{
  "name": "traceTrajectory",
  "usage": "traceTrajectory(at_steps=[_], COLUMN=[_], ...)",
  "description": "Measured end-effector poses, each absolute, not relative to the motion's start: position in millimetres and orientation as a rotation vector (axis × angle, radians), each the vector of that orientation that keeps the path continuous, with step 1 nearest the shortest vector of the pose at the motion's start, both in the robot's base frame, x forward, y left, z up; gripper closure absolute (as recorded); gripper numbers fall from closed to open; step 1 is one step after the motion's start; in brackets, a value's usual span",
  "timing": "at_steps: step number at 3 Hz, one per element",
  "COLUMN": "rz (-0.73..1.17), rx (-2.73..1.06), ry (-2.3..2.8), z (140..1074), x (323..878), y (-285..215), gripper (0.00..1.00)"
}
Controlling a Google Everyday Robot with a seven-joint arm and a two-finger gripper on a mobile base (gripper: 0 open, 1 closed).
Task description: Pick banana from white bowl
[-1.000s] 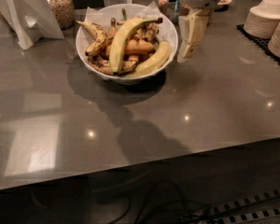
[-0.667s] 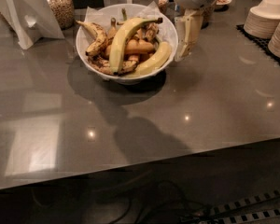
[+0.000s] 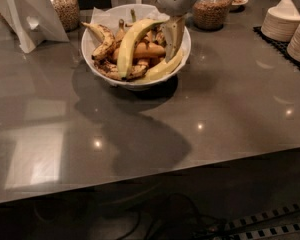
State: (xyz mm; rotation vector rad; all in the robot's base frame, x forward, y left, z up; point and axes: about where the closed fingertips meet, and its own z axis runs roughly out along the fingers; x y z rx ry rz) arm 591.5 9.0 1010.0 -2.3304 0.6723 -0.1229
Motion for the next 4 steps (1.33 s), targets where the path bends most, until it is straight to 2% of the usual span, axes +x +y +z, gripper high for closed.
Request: traceTrajectory(at_steps=[1, 2, 3, 4], rz=[-0.139, -0.151, -0.162, -0.179], rx=[-2.384, -2.421, -2.455, -2.505], ry=[0.557, 0.496, 0.458, 0.431], z=[995, 984, 975, 968], x=[601, 608, 616, 627], y=[26, 33, 37, 38], gripper=[0.19, 0.42, 0.51, 0.47])
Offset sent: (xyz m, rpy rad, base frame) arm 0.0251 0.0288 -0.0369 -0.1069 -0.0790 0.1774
